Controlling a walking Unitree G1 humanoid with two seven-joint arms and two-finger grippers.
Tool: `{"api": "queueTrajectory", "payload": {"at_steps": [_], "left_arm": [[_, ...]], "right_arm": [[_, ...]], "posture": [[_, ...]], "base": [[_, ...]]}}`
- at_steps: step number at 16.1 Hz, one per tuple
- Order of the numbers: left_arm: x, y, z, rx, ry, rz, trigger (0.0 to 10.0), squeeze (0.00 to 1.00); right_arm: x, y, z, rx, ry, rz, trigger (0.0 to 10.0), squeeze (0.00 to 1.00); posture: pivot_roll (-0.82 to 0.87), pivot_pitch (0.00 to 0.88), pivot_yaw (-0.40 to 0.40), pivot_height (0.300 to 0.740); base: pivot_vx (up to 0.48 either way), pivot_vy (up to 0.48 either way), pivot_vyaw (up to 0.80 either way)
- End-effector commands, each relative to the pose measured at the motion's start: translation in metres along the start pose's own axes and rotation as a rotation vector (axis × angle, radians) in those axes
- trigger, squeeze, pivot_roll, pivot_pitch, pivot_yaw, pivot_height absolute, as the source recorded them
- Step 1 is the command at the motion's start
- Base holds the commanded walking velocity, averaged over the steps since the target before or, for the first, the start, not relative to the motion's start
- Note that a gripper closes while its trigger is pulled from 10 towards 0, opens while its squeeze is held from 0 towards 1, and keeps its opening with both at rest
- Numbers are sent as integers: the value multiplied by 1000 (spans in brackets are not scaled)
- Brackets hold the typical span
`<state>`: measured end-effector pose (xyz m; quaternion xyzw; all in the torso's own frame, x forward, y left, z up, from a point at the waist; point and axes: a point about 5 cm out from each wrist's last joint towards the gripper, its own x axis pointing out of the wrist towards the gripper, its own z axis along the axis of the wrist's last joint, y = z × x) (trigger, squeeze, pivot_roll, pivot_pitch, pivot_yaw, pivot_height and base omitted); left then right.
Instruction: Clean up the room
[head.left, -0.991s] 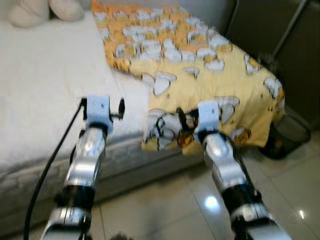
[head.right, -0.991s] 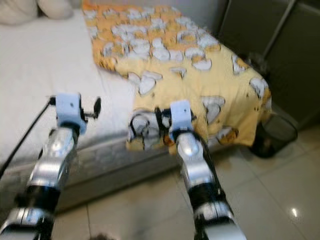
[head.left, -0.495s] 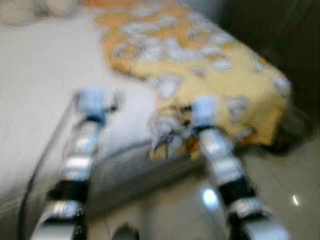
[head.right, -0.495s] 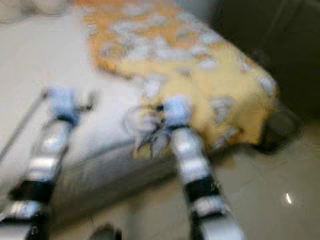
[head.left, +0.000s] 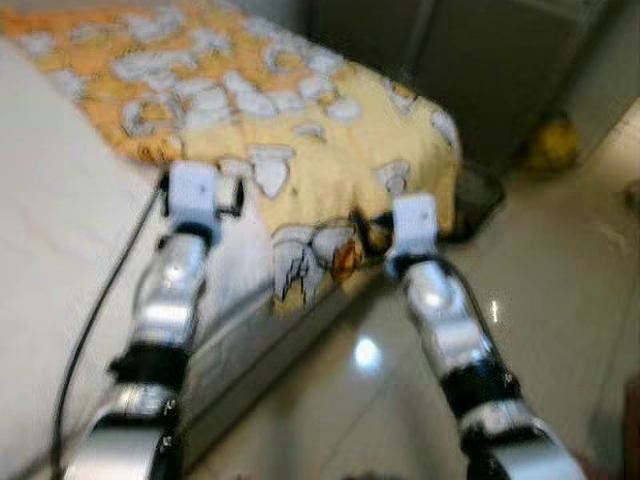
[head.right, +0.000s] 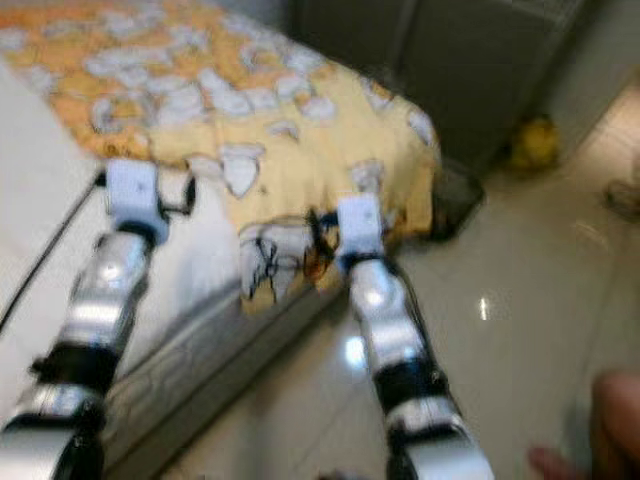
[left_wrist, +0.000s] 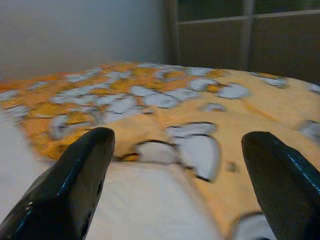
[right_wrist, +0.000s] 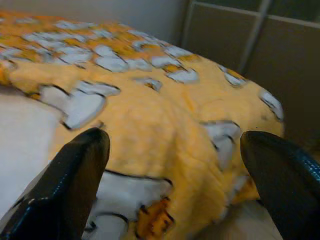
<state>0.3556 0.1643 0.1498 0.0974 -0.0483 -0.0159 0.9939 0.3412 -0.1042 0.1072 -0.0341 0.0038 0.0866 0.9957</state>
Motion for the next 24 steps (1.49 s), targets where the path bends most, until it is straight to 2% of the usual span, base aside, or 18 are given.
{"api": "queueTrajectory", "payload": {"at_steps": [1,5,10,15,18,19,20,21,23,24], "left_arm": [[-1,3,-4,11,12,6,10000,0],[0,0,-6,-6,25,12,10000,0],[3,-9,-5,8,18,-13,10000,0],[4,-4,-7,-7,38,24,10000,0],[5,0,-9,30,49,61,10000,0],[7,3,-11,44,69,85,10000,0],[16,11,-14,34,126,101,10000,0],[22,13,-12,22,138,100,10000,0],[30,12,-5,3,148,89,10000,0],[39,14,4,-18,150,106,10000,0]], "right_arm": [[1,0,3,7,-13,-4,10000,0],[1,3,1,9,4,6,10000,0],[1,3,3,11,-11,7,10000,0],[1,5,2,11,-10,15,10000,0],[1,6,2,11,-8,22,10000,0],[1,7,1,10,2,32,10000,0],[-1,8,-1,7,16,53,10000,0],[-2,8,-2,7,19,58,10000,0],[-5,7,-3,5,18,60,10000,0],[-8,5,-5,3,22,60,10000,0]], "posture": [[-61,38,-36,740],[-63,41,-36,740],[-66,43,-33,740],[-66,46,-32,740],[-67,48,-33,740],[-67,48,-33,740],[-69,50,-33,740],[-75,51,-32,740],[-96,53,-26,740],[-104,56,-26,740]], "base": [[0,0,0],[309,-124,-741],[430,0,0],[465,0,0],[480,0,0],[480,0,0],[0,0,0],[0,0,0],[0,0,0],[0,0,0]]}}
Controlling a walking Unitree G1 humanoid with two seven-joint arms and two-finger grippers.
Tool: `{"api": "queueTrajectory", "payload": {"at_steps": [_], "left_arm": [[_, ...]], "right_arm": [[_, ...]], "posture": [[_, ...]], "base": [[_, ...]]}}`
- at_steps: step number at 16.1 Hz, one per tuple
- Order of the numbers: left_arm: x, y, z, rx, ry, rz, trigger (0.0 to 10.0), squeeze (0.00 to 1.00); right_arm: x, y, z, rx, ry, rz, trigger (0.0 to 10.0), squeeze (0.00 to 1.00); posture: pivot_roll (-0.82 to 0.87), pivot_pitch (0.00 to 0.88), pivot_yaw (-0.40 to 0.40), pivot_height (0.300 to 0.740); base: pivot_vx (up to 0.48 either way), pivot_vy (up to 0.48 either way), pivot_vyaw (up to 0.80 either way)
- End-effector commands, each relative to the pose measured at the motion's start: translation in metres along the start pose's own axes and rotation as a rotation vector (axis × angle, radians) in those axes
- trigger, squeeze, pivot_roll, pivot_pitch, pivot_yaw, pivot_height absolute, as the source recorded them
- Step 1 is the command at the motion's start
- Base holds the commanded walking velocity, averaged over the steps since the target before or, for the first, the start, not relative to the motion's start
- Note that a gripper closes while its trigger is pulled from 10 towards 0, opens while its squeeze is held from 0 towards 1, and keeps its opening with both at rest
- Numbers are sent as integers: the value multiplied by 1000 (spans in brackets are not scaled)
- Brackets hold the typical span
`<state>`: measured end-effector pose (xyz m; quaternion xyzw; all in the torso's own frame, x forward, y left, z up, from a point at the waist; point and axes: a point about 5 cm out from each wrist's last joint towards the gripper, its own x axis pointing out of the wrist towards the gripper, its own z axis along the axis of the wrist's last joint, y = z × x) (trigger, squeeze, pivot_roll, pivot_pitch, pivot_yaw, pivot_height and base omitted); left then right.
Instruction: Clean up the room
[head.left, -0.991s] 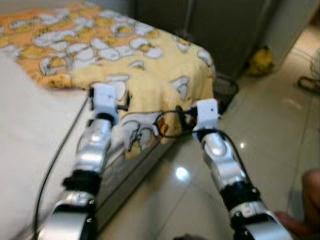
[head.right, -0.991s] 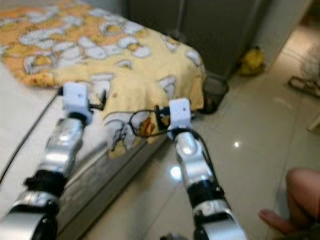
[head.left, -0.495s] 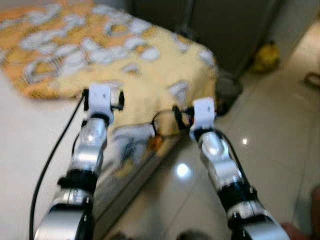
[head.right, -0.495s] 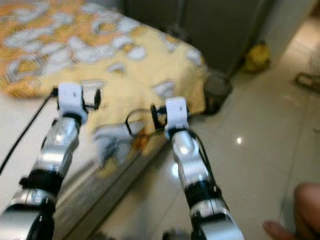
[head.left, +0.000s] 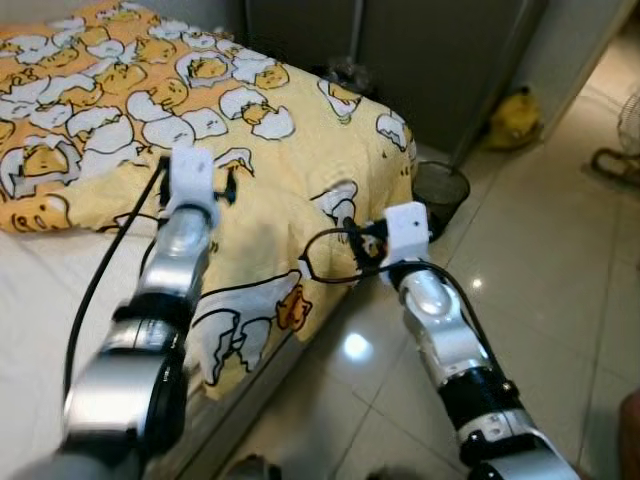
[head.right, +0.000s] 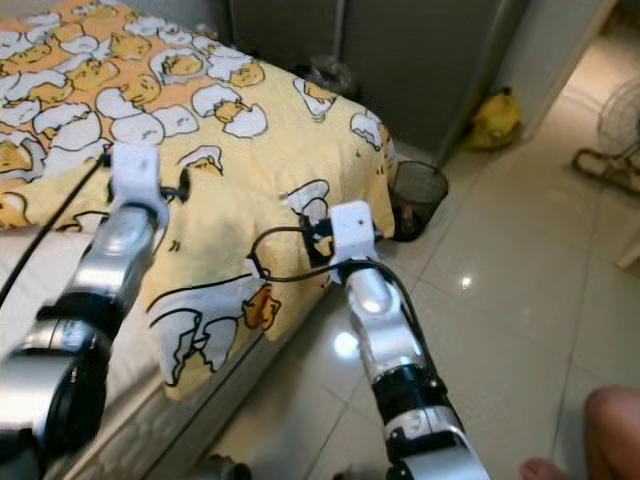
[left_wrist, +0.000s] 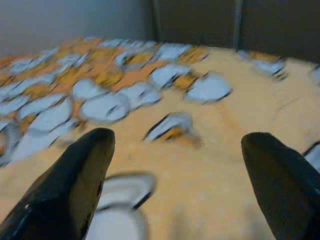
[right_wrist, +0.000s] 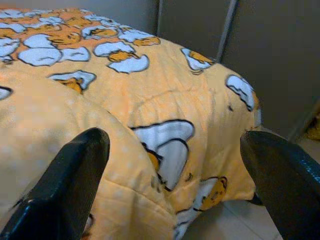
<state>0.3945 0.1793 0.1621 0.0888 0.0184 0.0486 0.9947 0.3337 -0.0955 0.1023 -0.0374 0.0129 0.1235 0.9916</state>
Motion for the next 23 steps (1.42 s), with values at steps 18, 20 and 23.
{"api": "queueTrajectory", "payload": {"at_steps": [18,20,23], "left_arm": [[-37,68,-92,74,511,5,10000,0],[-44,64,-94,73,507,-63,10000,0],[-55,69,-87,113,482,-99,10000,0]], "right_arm": [[-39,3,-11,42,265,548,10000,0],[-43,4,-9,54,286,606,10000,0],[-43,3,-7,57,290,621,10000,0]], "posture": [[-104,168,-5,740],[-101,170,-8,740],[-84,167,-11,740]], "base": [[0,0,0],[0,0,0],[0,0,0]]}}
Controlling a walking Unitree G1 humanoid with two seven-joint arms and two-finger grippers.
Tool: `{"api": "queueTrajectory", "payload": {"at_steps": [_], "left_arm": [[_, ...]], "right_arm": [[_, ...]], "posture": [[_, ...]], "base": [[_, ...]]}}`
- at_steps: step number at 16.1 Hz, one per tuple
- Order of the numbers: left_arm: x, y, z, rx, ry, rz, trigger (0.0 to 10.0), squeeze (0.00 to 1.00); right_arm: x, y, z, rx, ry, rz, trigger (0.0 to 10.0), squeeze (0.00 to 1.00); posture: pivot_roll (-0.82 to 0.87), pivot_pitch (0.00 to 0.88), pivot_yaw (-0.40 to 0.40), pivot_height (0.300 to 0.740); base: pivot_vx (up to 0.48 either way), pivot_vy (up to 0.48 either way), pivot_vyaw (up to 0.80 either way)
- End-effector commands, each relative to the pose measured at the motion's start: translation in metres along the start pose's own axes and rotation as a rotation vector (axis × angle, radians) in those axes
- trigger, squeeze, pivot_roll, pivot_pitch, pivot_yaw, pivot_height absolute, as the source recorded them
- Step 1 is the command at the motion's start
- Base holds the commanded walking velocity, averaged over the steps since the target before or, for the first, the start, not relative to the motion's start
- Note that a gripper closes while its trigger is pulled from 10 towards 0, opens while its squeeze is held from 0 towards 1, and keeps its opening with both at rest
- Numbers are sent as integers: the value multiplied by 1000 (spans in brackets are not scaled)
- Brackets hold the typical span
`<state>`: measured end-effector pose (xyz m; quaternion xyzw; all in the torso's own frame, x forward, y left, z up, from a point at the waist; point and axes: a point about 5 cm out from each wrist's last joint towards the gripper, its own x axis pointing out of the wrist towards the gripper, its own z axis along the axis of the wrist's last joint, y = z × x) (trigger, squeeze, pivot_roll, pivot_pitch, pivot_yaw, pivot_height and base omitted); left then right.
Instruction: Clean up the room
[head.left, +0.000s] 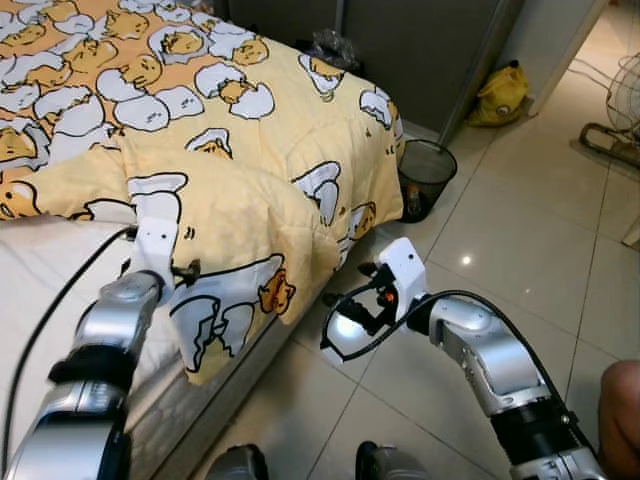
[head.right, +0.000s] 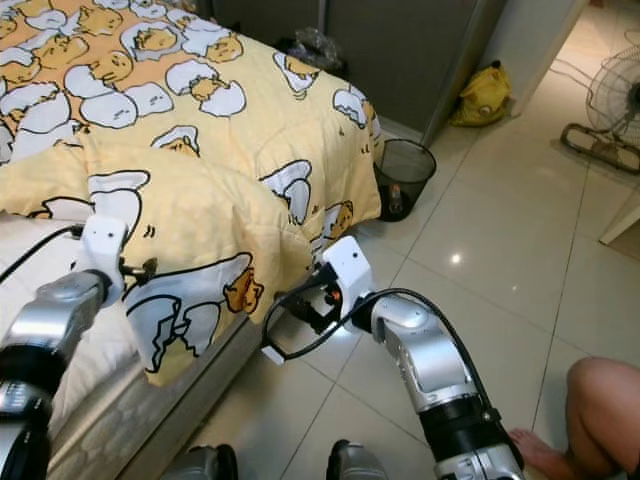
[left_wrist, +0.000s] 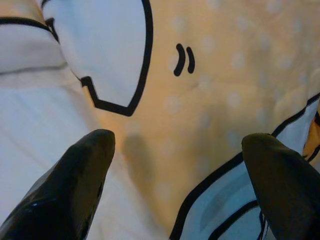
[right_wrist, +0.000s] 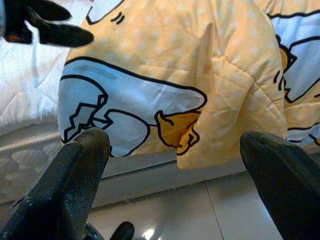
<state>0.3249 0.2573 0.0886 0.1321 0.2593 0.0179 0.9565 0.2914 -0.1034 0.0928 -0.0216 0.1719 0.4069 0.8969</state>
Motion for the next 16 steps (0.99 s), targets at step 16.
{"api": "queueTrajectory", "payload": {"at_steps": [16], "left_arm": [[-28,-28,-23,88,30,-128,10000,0]], "right_arm": [[6,4,-2,-11,21,33,10000,0]], "posture": [[-55,150,-23,740]], "base": [[0,0,0]]}}
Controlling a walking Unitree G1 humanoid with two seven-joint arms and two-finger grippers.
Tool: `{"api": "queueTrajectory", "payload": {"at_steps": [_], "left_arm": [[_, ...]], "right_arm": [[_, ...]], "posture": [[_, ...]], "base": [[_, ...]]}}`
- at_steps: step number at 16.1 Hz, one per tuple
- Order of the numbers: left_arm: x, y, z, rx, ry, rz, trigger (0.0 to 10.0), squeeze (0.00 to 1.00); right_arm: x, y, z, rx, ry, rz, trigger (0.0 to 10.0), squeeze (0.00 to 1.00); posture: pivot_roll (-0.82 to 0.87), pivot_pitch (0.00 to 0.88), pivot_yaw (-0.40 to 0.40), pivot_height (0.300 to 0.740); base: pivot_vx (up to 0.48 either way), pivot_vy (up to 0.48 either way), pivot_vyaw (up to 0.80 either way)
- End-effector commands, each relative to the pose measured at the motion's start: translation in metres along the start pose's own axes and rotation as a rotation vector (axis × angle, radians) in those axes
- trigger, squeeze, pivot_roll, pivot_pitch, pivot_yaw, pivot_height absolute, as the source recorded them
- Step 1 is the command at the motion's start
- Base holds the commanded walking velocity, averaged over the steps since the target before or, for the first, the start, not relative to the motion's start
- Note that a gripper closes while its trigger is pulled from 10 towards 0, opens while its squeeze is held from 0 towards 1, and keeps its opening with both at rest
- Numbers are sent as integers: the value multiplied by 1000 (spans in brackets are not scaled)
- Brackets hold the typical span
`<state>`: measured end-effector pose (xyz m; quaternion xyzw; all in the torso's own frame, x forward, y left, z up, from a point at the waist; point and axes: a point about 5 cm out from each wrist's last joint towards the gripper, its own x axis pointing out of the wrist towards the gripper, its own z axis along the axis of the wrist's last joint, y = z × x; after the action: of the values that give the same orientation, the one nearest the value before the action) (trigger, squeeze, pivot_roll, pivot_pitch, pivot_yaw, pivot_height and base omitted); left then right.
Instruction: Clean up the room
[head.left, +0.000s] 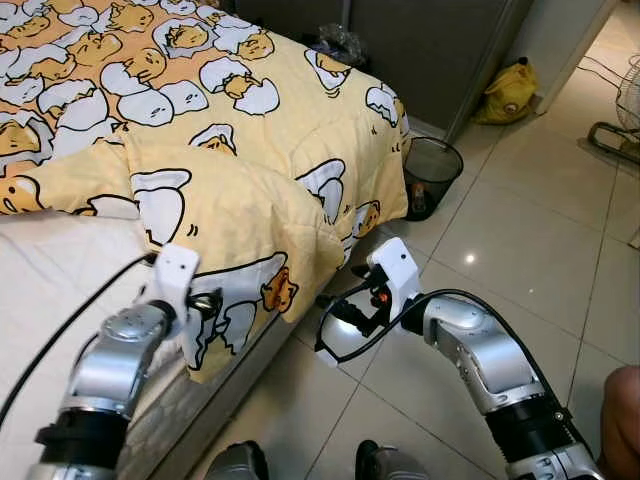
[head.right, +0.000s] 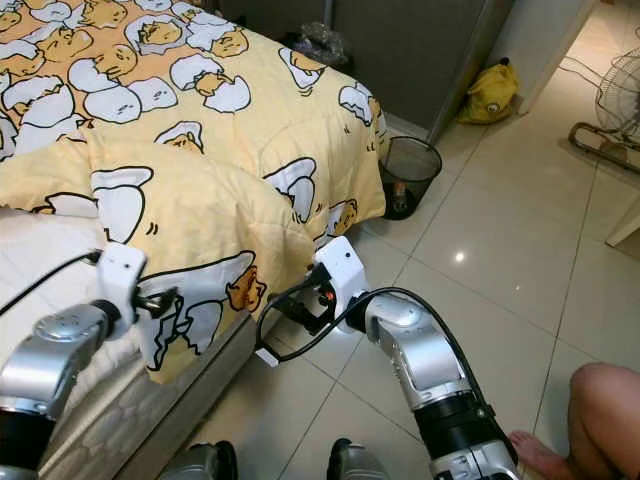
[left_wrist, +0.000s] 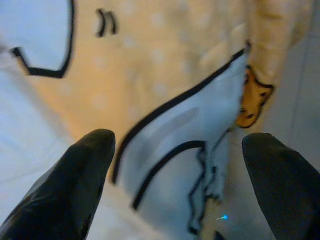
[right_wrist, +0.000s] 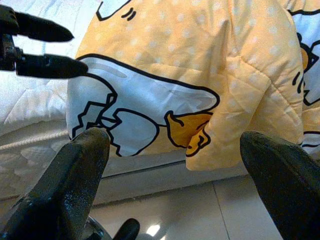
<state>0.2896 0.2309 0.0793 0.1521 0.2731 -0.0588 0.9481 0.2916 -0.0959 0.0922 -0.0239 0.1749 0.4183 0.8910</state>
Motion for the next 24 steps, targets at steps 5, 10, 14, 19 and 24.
{"api": "queueTrajectory", "payload": {"at_steps": [5,10,14,19,24], "left_arm": [[5,-12,-13,15,96,-30,10000,0],[32,-18,-12,-57,149,-8,10000,0],[35,3,-8,-94,108,115,10000,0],[21,11,-26,-141,163,120,10000,0],[29,-3,-39,-238,225,80,10000,0]], "right_arm": [[-2,6,-12,-41,61,69,10000,0],[0,12,-17,-68,85,106,10000,0],[-1,13,-16,-74,83,106,10000,0],[-2,14,-21,-70,100,119,10000,0],[1,13,-16,-77,94,119,10000,0]], "posture": [[-59,140,-24,740],[-76,144,-15,740],[-92,152,-8,740],[-69,157,-16,740],[-73,144,-13,740]], "base": [[0,0,0],[0,0,0],[0,0,0],[0,0,0],[0,0,0]]}}
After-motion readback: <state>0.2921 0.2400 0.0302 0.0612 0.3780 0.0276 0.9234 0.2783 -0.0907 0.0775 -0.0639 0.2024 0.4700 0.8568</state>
